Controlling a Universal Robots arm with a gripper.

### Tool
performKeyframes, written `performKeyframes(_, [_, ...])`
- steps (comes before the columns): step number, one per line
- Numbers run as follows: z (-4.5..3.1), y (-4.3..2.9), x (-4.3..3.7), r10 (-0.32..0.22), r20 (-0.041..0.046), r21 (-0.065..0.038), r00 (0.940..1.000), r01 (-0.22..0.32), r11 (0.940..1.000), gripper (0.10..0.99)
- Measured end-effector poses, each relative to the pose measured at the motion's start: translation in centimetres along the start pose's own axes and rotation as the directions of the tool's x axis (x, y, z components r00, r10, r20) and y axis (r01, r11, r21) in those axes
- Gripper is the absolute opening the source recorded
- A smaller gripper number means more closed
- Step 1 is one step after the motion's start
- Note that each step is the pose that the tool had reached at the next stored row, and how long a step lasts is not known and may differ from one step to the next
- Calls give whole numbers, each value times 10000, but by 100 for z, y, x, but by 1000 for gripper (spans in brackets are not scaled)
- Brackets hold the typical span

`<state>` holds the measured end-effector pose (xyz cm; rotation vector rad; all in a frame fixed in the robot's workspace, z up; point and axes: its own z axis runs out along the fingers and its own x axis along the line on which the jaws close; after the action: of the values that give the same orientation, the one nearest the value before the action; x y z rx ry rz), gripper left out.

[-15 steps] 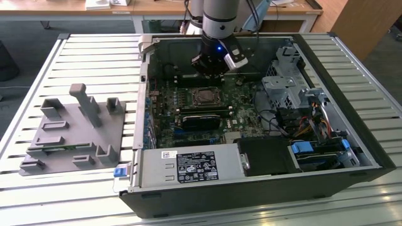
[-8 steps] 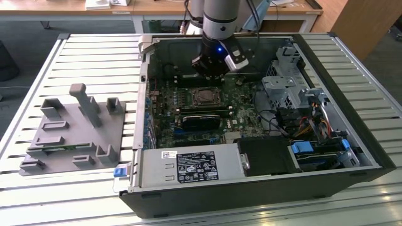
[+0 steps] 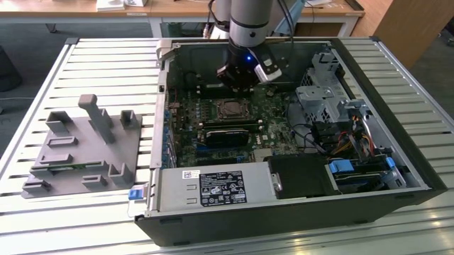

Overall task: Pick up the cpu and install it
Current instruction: 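Install the first cpu locking lever, then install the second cpu locking lever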

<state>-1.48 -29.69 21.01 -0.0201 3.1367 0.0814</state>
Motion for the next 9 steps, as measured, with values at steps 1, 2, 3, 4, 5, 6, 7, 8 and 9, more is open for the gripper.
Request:
performKeyframes(1, [0,-7,0,0,-1,0,10000,0,10000,106])
performKeyframes(2, [-1,-15,0,-1,0,0,10000,1,10000,106])
performKeyframes(3, [-1,-23,0,0,0,0,10000,0,10000,106])
performKeyframes(4, [-1,-31,0,0,0,0,10000,0,10000,106])
performKeyframes(5, [-2,-43,1,0,0,0,10000,0,10000,106])
performKeyframes(6, [-3,-55,1,-1,0,0,10000,1,10000,106])
performKeyframes(7, [-3,-69,1,-1,0,0,10000,1,10000,106])
performKeyframes(8, [-4,-83,1,0,-1,0,10000,0,10000,106])
performKeyframes(9, [-5,-101,1,0,-1,0,10000,0,10000,106])
